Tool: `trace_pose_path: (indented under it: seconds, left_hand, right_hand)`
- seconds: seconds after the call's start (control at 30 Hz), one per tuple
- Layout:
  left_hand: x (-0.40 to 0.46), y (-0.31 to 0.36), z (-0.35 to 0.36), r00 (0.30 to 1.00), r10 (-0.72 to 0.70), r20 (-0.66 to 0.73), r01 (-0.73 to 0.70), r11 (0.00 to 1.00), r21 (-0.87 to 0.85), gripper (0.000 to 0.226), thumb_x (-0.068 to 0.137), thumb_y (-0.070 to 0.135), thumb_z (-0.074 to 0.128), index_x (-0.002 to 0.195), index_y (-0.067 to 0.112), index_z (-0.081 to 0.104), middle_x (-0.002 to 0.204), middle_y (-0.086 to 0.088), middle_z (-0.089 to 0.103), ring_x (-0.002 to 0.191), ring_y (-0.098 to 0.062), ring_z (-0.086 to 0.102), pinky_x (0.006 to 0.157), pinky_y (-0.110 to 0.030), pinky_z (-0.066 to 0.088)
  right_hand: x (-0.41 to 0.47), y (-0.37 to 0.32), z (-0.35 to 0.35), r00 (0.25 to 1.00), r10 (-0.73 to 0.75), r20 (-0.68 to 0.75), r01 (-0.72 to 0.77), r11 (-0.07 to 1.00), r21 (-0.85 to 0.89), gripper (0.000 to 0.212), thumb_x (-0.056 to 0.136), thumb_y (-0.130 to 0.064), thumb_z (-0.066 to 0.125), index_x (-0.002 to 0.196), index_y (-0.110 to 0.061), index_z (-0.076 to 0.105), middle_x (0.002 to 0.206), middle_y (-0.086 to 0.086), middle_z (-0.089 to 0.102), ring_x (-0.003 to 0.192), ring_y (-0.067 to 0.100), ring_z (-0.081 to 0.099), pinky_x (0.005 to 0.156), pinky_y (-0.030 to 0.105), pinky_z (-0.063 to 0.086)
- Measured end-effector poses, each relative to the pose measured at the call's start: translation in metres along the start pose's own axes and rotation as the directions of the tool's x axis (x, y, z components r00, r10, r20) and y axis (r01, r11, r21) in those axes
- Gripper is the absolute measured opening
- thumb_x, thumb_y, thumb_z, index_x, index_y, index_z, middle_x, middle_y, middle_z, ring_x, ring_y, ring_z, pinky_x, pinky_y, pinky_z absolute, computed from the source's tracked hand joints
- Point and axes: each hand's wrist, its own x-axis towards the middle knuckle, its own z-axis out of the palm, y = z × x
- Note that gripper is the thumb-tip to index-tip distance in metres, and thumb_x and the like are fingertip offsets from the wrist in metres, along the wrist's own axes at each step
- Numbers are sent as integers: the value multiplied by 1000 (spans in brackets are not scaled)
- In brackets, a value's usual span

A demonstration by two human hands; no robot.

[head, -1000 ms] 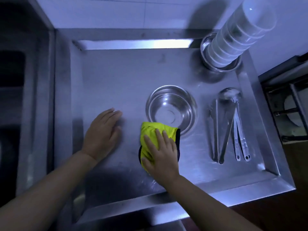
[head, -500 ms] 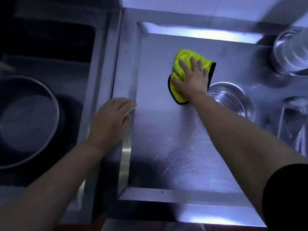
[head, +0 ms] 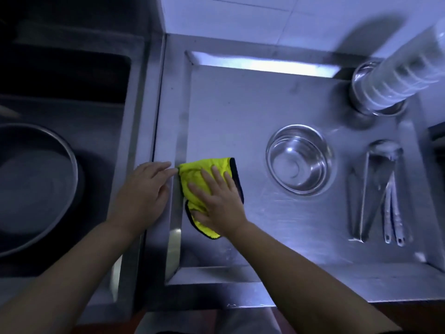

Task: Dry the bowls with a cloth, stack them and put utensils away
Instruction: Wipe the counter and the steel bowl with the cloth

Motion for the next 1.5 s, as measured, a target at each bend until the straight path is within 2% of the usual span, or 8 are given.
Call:
trace_pose_path:
  seconds: [0.3,0.47,0.67,0.83,0.93,1.1,1.33,1.5]
  left_hand:
    - [-24,20,4,989,67,129,-64,998,-27,35,80,-6,63,114,3,66,118,-14,64,110,-27,52,91,-39,45]
    - [-41,18,-10,988,79,136,-75,997,-30,37,80,-7,63,114,5,66,118,-12,63,110,-28,53,92,-35,42]
    - [-59,10,-23,987,21,156,-20,1000,-10,30,85,4,55,113,4,65,121,-14,61,112,-32,52,91,-43,45]
    - [-59,12,-21,982,41,182,-39,999,-11,48,81,25,35,109,5,68,117,-14,63,109,-24,46,93,-36,39]
    - [-51,28,-18,982,50,180,-44,998,-40,41,83,17,42,111,6,69,119,-13,62,112,-24,45,94,-38,40]
    - [-43,48,-5,967,64,245,-45,996,-81,31,90,3,55,118,7,65,130,-8,57,123,-25,43,99,-39,38]
    - [-52,37,0,952,66,300,-41,995,-89,33,88,9,48,115,5,66,126,-12,59,118,-31,47,97,-41,40]
    - [-64,23,-9,966,35,257,-12,996,-88,35,83,7,49,113,5,67,124,-14,60,114,-33,50,96,-38,38]
  right_hand:
    - [-90,66,-29,804,594,-2,-594,804,-15,84,73,-71,37,148,-38,22,159,7,14,147,28,4,117,46,3]
    - [-130,32,-27,675,735,55,-737,676,18,88,80,-61,58,149,-40,8,160,4,-6,146,27,-13,116,45,-8]
    - [-114,-55,-6,865,463,195,-476,879,20,83,71,-69,28,148,-43,14,160,6,-5,144,33,-17,114,51,-13]
    - [-118,-90,-3,943,201,266,-231,969,85,67,82,-55,52,145,-37,33,160,4,7,147,28,-6,114,45,-12]
    - [-148,-68,-7,968,153,197,-174,980,96,72,66,-55,74,132,-32,53,150,6,37,142,28,27,114,50,17]
    - [-203,-5,-37,918,375,129,-385,921,62,67,57,-63,66,115,-30,64,130,4,59,122,28,55,97,45,44]
    - [-242,32,-55,724,690,4,-690,724,-12,66,58,-67,48,102,-24,71,116,8,65,99,35,62,87,49,45]
    - [-201,-26,-32,851,525,1,-525,851,-27,63,51,-63,66,106,-32,65,119,8,62,102,34,59,83,49,48]
